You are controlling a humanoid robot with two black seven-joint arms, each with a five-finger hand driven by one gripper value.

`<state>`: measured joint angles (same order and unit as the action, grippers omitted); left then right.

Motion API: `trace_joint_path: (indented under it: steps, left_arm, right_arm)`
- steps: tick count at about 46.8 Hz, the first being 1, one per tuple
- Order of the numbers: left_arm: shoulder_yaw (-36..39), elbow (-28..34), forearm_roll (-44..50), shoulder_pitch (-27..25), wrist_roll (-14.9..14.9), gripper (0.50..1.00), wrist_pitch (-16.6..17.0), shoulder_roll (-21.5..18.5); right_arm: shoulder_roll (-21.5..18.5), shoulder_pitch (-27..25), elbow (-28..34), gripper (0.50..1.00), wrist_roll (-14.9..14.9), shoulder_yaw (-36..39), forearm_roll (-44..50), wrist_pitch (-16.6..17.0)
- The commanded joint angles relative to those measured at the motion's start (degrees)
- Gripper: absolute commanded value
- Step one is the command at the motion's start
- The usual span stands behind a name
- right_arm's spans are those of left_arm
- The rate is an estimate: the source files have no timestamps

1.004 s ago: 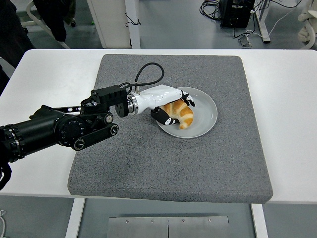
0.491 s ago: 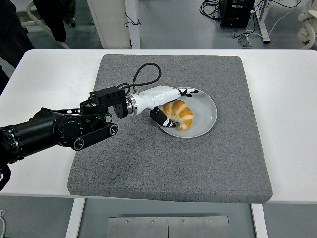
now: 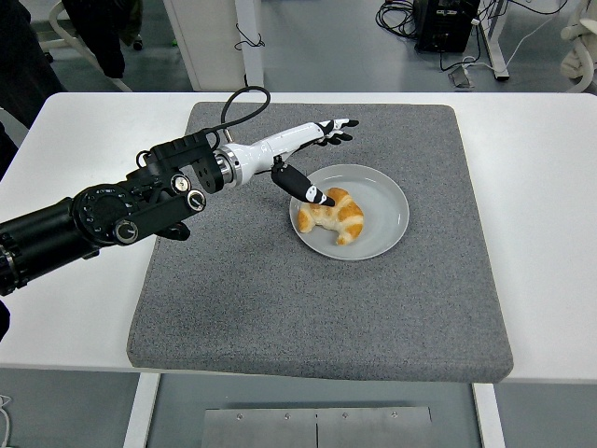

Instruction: Place the bread on the plate

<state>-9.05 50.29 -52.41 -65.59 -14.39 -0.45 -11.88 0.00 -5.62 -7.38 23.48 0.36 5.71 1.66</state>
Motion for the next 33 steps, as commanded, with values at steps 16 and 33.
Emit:
trace_joint_path:
  steps: [16,33]
  left_arm:
    - [-10.6,0.0,10.9,0.1,-0.5,0.969,-1.2,-4.1]
    - [-11.3,-4.9,24.6,0.9,-1.0,0.971,0.7,-4.9]
  right_arm:
    - [0.0,0.0,0.0,1.000,0.0,0.0,0.0,0.0]
    - [0.0,0.0,0.0,1.000,0.0,0.0,0.0,-0.1]
